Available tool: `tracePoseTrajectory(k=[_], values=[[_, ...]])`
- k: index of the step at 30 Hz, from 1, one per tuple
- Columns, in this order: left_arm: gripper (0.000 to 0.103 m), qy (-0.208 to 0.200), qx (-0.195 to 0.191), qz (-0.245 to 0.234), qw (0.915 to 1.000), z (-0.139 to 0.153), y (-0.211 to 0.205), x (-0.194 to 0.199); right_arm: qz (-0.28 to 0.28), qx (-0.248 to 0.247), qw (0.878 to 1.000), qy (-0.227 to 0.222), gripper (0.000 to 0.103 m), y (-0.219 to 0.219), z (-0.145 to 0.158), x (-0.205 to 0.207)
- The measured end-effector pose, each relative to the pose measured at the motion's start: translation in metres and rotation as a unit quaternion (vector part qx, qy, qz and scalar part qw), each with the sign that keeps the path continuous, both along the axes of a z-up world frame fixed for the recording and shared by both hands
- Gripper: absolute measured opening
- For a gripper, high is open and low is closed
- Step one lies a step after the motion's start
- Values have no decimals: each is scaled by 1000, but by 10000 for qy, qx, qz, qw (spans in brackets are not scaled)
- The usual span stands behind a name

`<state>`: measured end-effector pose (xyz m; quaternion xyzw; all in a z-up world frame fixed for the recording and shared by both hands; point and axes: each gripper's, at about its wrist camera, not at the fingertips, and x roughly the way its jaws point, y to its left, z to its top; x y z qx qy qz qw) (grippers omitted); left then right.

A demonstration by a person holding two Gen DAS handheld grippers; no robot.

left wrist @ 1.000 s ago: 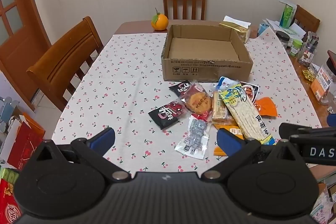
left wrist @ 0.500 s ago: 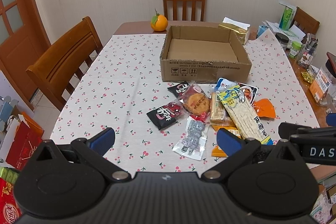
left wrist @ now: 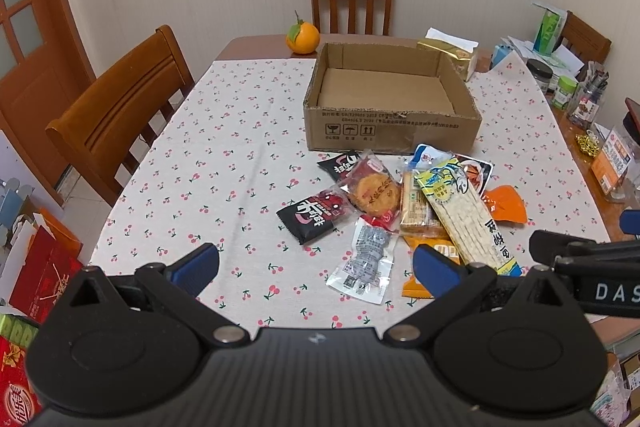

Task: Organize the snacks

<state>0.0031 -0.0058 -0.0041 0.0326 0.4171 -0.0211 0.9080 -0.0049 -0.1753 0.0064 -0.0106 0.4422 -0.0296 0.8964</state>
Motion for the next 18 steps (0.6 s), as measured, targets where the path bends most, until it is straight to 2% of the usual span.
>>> tracePoseTrajectory(k=[18], values=[[102, 39, 26, -276, 9996, -22, -9, 16, 431, -67, 9989, -180, 103, -6, -14, 17]])
